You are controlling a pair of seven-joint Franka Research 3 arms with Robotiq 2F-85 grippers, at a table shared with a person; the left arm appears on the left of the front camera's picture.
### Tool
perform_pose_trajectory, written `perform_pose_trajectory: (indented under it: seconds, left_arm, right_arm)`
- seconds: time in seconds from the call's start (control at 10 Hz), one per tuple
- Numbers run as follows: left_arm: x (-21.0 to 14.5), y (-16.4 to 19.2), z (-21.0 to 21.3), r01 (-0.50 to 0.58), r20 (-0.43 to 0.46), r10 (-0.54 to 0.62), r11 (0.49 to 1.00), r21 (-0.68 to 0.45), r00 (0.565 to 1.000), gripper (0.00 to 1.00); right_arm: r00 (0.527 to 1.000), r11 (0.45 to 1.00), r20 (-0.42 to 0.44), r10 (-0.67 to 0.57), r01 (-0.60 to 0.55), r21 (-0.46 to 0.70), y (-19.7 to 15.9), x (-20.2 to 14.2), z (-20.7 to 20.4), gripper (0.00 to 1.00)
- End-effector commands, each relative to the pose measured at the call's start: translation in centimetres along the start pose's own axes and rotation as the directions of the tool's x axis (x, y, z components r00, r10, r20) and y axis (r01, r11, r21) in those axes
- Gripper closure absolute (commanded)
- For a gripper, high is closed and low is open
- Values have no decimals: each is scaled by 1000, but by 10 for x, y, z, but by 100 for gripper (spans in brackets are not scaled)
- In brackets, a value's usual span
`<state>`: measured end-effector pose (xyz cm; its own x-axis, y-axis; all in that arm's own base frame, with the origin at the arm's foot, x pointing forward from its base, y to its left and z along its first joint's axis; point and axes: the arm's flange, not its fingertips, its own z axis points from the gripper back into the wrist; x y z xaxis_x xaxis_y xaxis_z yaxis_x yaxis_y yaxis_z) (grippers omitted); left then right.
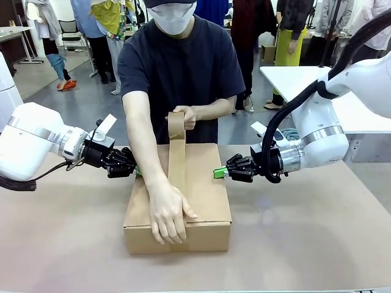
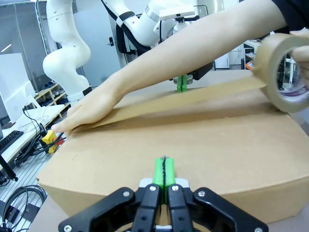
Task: Wrap the clocks to prevent damage.
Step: After the human seals the box with tape, release both hands from the side flaps of the Package Box.
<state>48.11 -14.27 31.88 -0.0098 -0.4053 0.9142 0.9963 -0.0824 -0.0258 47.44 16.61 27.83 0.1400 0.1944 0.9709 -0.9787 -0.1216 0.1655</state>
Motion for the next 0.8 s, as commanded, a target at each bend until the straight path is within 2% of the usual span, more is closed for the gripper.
perform_pose_trajectory:
  seconds: [0.0, 0.7]
  left_arm:
    - [-3, 1, -1, -3, -5, 3, 1000, 2, 1000, 100]
    - [-3, 1, -1, -3, -5, 3, 1000, 2, 1000, 100]
  right_arm:
    - [1000, 1000, -7, -8, 8, -11, 1, -2, -1, 99]
    - [1000, 1000, -7, -8, 8, -11, 1, -2, -1, 99]
